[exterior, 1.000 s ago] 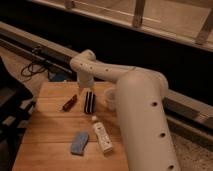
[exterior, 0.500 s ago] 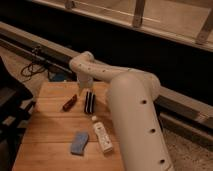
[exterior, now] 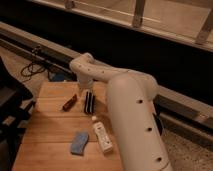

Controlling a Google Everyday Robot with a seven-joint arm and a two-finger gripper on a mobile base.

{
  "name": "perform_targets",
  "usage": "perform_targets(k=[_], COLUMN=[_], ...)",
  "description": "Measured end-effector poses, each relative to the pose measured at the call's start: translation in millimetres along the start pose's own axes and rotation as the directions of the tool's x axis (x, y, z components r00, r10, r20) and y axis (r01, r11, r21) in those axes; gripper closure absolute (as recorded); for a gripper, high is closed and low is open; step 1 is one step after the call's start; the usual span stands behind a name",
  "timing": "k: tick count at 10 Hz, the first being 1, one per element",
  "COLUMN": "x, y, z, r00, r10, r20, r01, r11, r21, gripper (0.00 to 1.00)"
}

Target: Place the eraser on the white sponge

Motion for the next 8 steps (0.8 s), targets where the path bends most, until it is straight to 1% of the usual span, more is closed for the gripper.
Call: perform_targets(k=[1, 3, 4, 8], x=[0.3, 0.9, 1.0, 4.6], y=[-0.1, -0.8, -1.6, -10.9], z=[-1.4, 2.5, 7.0, 22.3], r00=[1.0, 1.0, 1.0, 0.998], r10=[-0.001, -0.004, -0.003, 0.013], r20=[-0.001, -0.008, -0.017, -0.063], r01=[0.001, 0.004, 0.003, -0.013], r11=[1.0, 1.0, 1.0, 1.0], r21=[-0.004, -0.009, -0.013, -0.003], gripper=[0.4, 0.4, 0.4, 0.4])
